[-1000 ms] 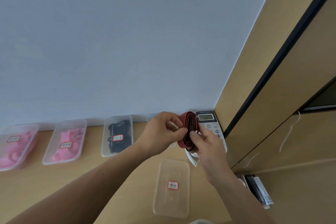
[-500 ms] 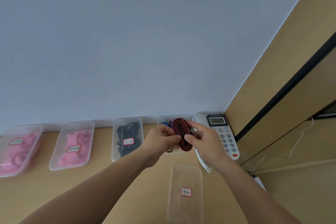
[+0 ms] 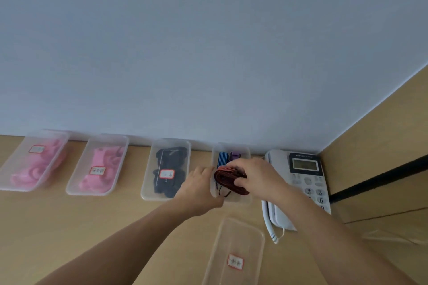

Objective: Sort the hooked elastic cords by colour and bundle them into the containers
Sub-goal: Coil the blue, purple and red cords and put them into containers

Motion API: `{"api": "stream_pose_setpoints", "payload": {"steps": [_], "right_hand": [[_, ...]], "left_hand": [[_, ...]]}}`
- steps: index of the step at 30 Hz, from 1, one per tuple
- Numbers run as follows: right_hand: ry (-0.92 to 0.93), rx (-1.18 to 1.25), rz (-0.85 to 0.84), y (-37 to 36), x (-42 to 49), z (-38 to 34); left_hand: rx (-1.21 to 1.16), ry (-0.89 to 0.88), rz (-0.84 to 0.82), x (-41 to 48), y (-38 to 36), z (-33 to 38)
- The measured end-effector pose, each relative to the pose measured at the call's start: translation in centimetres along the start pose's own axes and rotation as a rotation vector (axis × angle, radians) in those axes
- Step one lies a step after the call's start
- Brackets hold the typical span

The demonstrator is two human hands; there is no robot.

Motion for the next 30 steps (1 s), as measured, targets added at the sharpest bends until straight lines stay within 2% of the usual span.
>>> {"api": "stream_pose_setpoints", "payload": {"steps": [3, 7, 10, 14, 19, 23, 25, 30], "right_hand": [[0.055, -0.157, -0.18, -1.7, 1.2, -0.1], [0.103, -0.301, -0.293, -3.6, 2.4, -0.6], [0.124, -0.32, -0.258, -4.6, 3.0, -0.6], [0.116, -0.213, -0.189, -4.2, 2.9, 0.3], [0.083, -0.066, -0.125, -2.6, 2.5, 1.3], [0.054, -0.104, -0.102, -1.9, 2.1, 2.1], [-0.006, -0.028, -0.111, -1.9, 2.2, 2.6], [-0.089, 0.033, -0.076, -1.3, 3.0, 2.8]], "left_hand": [[0.072, 0.016, -0.055, 0.2, -0.6, 0.1], [0.105, 0.028, -0.083, 0.7, -0.7, 0.0], [0.106, 0.033, -0.098, 0.9, -0.9, -0.1], [0.083, 0.023, -0.077, 0.8, -0.9, -0.2], [0.211, 0.021, 0.016, 1.1, -0.8, -0.2], [0.353, -0.09, 0.163, 1.0, -0.5, 1.0], [0.383, -0.165, 0.212, 1.2, -0.5, 1.6], [0.398, -0.178, 0.181, 2.0, -0.7, 1.9]]}}
Point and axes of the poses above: each hand's wrist, its own x-axis towards the middle knuckle, its own y-axis out of the back of the hand, z = x × y, the point moved 9 cm from there along x, towards the middle knuckle, and after that the axes turned 10 degrees about x, right-handed, at the moved point
